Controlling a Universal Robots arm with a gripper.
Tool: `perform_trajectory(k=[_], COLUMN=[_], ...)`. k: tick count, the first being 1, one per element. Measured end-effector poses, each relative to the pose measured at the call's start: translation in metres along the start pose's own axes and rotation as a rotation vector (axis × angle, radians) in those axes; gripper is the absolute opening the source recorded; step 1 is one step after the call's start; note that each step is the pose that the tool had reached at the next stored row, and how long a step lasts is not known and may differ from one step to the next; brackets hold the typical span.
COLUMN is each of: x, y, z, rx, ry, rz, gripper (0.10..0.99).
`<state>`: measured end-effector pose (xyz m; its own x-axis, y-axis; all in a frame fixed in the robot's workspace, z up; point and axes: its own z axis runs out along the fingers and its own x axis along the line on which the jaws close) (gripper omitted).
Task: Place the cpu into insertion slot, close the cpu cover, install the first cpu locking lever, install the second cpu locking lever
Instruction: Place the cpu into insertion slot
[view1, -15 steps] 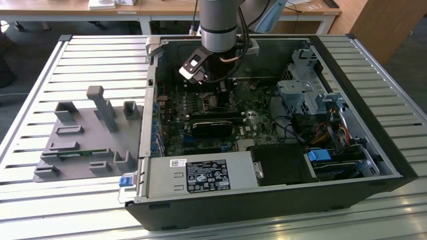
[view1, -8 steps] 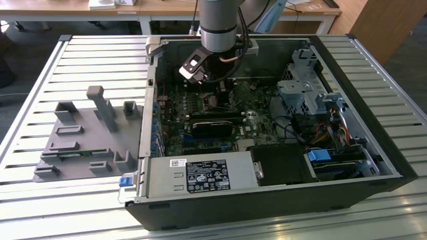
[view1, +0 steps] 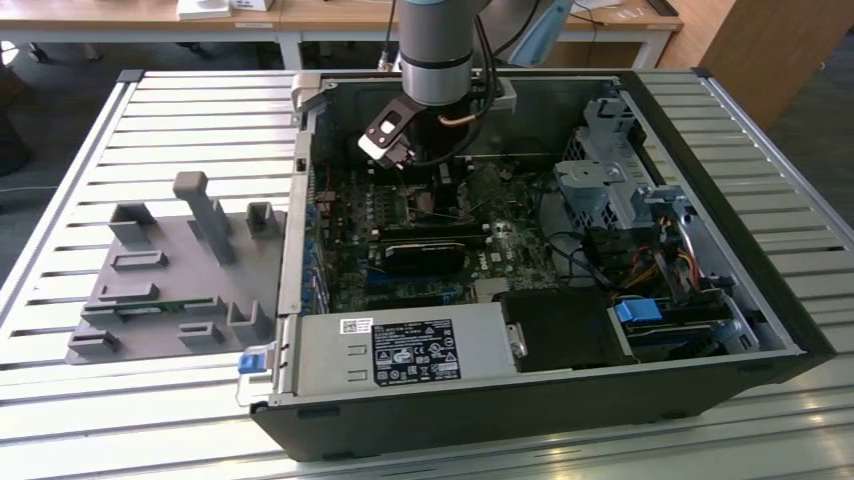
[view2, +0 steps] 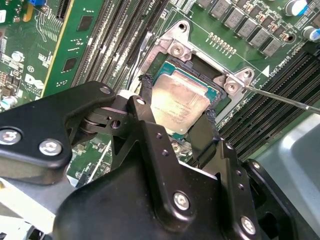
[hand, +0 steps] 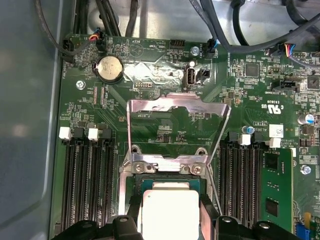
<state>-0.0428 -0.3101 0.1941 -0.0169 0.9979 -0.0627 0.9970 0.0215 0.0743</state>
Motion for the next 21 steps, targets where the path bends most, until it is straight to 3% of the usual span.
perform_trajectory(k=[7,9,10,13,21], x=[0.0,0.0,0.0,0.0002,0.0056], y=[0.0,0.0,0.0,0.0,0.0], z=[0.0001,0.0001,0.0002,0.0007,0.0018], rx=[0.0,0.0,0.0,0.0,0.0], ry=[-0.002,-0.0023,-0.0022,-0.0021,-0.0021], rz=[0.0,0.0,0.0,0.0,0.0], gripper=[0.541,0.553,0.612,0.612,0.612])
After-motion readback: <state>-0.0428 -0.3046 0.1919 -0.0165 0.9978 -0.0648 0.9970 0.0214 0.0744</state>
